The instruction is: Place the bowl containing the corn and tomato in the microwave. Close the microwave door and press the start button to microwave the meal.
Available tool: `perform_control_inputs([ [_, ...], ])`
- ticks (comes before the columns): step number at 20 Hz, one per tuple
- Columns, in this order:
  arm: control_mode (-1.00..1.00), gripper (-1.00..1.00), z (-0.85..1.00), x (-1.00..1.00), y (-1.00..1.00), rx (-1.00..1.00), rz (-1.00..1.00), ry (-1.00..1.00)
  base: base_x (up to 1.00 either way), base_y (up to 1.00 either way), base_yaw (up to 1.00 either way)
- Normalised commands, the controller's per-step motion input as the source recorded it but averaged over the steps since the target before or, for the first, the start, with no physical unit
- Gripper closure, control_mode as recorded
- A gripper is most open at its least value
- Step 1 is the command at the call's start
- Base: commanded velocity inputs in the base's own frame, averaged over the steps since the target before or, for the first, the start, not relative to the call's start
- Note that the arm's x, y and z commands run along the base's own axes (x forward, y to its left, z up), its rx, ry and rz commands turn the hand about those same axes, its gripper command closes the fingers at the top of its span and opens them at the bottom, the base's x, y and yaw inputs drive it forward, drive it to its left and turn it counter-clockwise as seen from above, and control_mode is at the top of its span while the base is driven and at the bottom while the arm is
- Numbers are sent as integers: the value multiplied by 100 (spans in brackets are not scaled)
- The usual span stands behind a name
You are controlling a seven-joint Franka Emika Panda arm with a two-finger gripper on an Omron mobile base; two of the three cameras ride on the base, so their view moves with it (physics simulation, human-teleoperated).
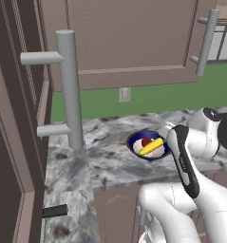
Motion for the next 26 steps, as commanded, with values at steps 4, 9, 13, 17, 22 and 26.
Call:
perform_control_inputs([
  [4, -100, -100, -27, 12, -6, 21, -4, 12, 0, 0, 0],
  [9, -100, -100, -12, 35, -10, 15, 0, 15, 0, 0, 0],
  [13, -100, -100, -10, 36, -13, 9, 0, 12, 0, 0, 0],
  [17, -100, -100, -15, 41, -29, 6, 0, 10, 0, 0, 0],
  [22, -100, -100, -26, 34, -22, 4, 0, 5, 0, 0, 0],
  [26, -100, -100, -29, 25, -1, 0, 0, 0, 0, 0, 0],
])
